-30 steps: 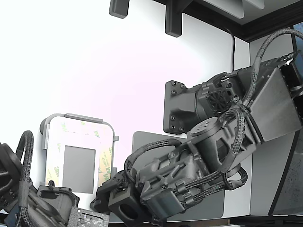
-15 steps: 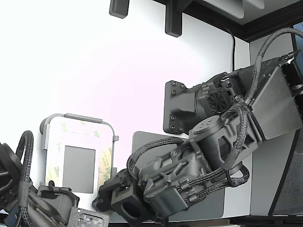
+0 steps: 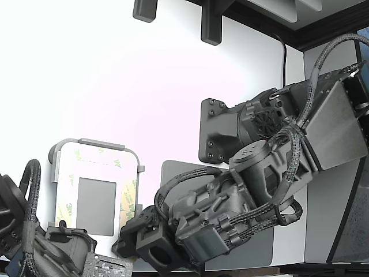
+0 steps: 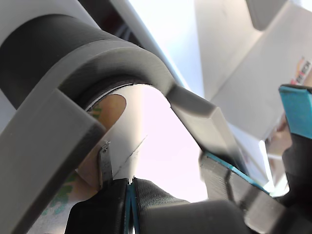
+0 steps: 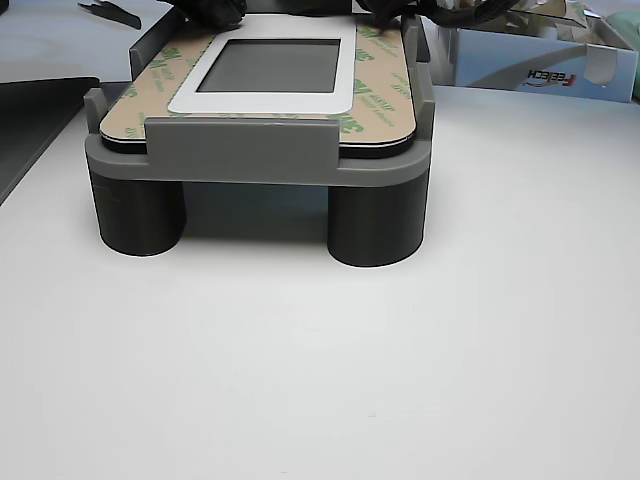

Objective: Peel off protective film from adhesive tape.

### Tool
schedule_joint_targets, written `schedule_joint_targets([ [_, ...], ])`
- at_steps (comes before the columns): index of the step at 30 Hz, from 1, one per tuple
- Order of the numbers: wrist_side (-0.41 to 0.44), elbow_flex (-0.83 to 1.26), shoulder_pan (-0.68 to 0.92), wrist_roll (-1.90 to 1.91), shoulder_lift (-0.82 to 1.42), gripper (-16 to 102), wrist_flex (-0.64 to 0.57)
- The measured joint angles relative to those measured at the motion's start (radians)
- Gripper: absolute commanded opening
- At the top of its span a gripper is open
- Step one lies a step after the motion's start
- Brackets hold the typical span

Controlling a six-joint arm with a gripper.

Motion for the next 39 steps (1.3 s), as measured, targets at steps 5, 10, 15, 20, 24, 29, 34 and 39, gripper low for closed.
schedule_joint_targets([
  [5,0.002,0.012,-0.003,-0.011,0.005,-11,-0.020],
  [10,0.000,0.015,-0.014,-0.020,0.005,-11,-0.026],
  [15,0.000,0.017,-0.018,-0.025,0.005,-11,-0.029],
  [20,-0.011,0.028,-0.029,-0.031,0.005,-11,-0.044],
  [24,-0.023,0.037,-0.041,-0.040,0.005,-11,-0.058],
  [29,-0.025,0.040,-0.044,-0.043,0.009,-11,-0.060],
  [34,-0.025,0.048,-0.049,-0.046,0.014,-11,-0.061],
  [39,-0.031,0.052,-0.055,-0.051,0.014,-11,-0.069],
])
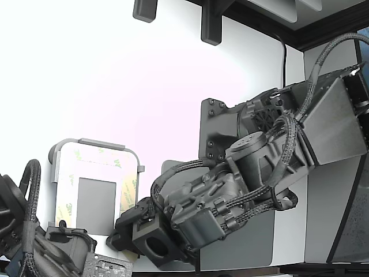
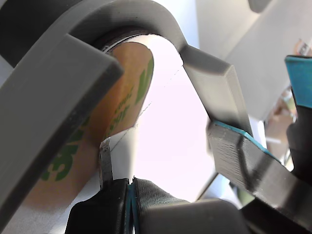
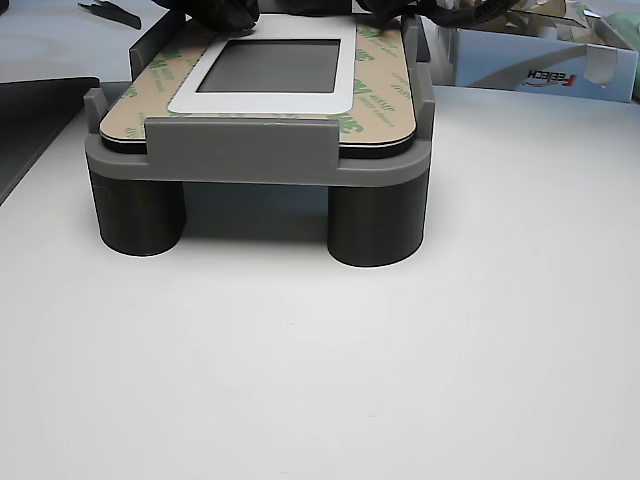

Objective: Peel off protective film from adhesive tape.

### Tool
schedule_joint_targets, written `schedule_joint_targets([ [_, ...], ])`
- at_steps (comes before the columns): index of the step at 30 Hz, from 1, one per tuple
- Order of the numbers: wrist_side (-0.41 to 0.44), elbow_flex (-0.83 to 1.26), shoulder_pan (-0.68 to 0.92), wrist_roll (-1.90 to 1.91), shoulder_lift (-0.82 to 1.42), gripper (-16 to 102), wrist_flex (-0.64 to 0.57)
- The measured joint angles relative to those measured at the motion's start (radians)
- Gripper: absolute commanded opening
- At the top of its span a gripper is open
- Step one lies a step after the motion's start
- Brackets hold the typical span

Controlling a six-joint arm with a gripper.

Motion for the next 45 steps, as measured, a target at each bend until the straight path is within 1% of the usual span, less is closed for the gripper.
schedule_joint_targets([
  [14,0.000,0.023,-0.005,-0.005,0.014,-10,-0.018],
  [18,0.014,0.025,-0.005,-0.006,0.018,-11,-0.017],
  [22,0.028,0.005,-0.005,-0.012,0.026,-11,0.038],
  [24,0.038,-0.011,-0.005,-0.015,0.032,-9,0.071],
  [25,0.044,-0.020,-0.005,-0.015,0.038,-6,0.089],
  [27,0.064,-0.026,-0.005,-0.014,0.066,3,0.121],
  [29,0.084,-0.026,-0.005,-0.011,0.098,22,0.156],
  [30,0.095,-0.026,-0.005,-0.011,0.118,39,0.173],
  [31,0.107,-0.028,-0.008,-0.011,0.140,75,0.196],
  [32,0.117,-0.029,-0.011,-0.011,0.160,97,0.215],
  [33,0.123,-0.031,-0.017,-0.014,0.183,95,0.238],
  [34,0.129,-0.031,-0.026,-0.014,0.207,99,0.258],
  [35,0.138,-0.029,-0.028,-0.009,0.233,99,0.279],
  [36,0.153,-0.028,-0.029,0.006,0.259,97,0.302],
  [38,0.186,-0.028,-0.031,0.041,0.316,99,0.362],
  [40,0.210,-0.025,-0.034,0.087,0.374,96,0.430],
  [42,0.212,0.009,-0.052,0.146,0.445,97,0.477],
  [43,0.212,0.040,-0.063,0.176,0.485,99,0.489],
  [45,0.189,0.112,-0.097,0.245,0.581,94,0.483],
])
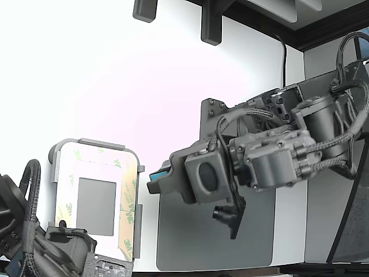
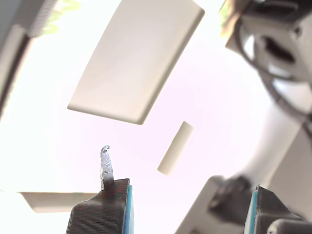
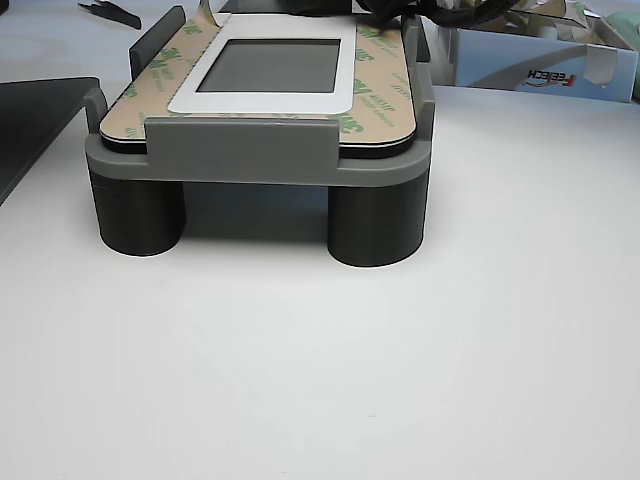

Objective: Peel off protective film from adhesive tape.

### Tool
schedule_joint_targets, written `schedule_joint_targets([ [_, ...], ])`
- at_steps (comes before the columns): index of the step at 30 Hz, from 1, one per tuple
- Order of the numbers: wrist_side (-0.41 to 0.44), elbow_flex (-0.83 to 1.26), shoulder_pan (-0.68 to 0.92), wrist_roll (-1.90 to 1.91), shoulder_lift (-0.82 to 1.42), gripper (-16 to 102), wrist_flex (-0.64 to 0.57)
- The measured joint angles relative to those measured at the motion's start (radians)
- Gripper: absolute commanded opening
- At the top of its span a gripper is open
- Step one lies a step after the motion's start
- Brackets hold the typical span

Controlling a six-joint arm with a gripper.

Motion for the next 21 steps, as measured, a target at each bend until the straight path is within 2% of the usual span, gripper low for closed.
schedule_joint_targets([
  [1,-0.014,0.035,-0.020,0.037,0.049,92,-0.018],
  [2,-0.029,0.072,-0.041,0.075,0.100,75,-0.048],
  [3,-0.037,0.107,-0.063,0.114,0.147,48,-0.078],
  [5,-0.023,0.158,-0.089,0.209,0.247,96,-0.135],
  [6,-0.002,0.178,-0.107,0.267,0.296,99,-0.167],
  [9,0.109,0.235,-0.169,0.495,0.459,100,-0.258],
  [11,0.198,0.242,-0.198,0.693,0.540,100,-0.272],
  [15,0.313,0.193,-0.256,1.143,0.594,100,-0.193],
  [18,0.307,0.222,-0.328,1.437,0.594,100,-0.052],
  [21,0.224,0.255,-0.377,1.663,0.594,100,0.046],
])
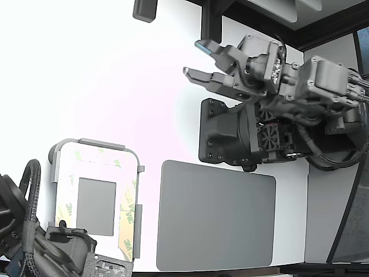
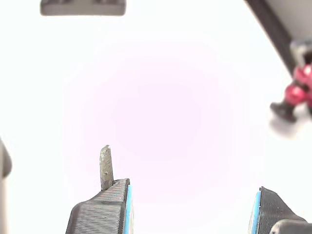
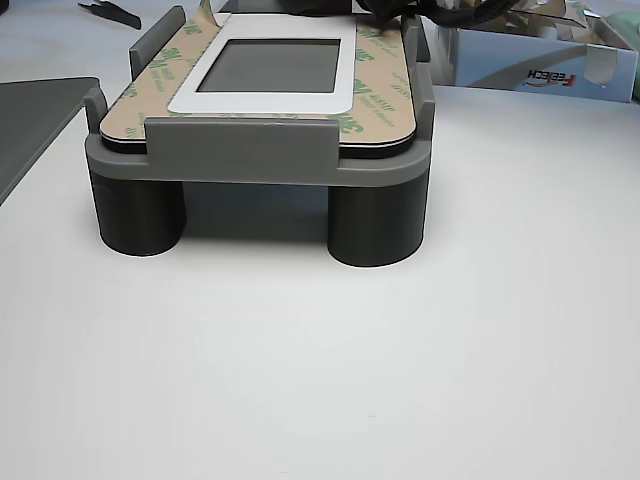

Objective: Peel off protective film from adhesive tape.

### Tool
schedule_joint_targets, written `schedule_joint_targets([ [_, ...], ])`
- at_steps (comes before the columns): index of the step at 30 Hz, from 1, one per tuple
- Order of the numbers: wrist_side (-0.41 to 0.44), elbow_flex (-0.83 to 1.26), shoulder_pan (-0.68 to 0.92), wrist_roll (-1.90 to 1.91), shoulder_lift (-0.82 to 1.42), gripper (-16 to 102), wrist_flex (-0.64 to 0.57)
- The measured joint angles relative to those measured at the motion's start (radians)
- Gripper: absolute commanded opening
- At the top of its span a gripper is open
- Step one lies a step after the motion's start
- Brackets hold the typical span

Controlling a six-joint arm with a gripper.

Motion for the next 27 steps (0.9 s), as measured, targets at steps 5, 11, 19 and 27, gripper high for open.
schedule_joint_targets([
  [5,-0.100,0.060,-0.054,0.186,0.000,100,0.041],
  [11,-0.117,0.094,-0.069,0.141,0.000,100,0.040],
  [19,-0.201,0.095,-0.069,0.078,0.000,100,0.034],
  [27,-0.193,0.095,-0.069,0.080,0.000,100,0.034],
])
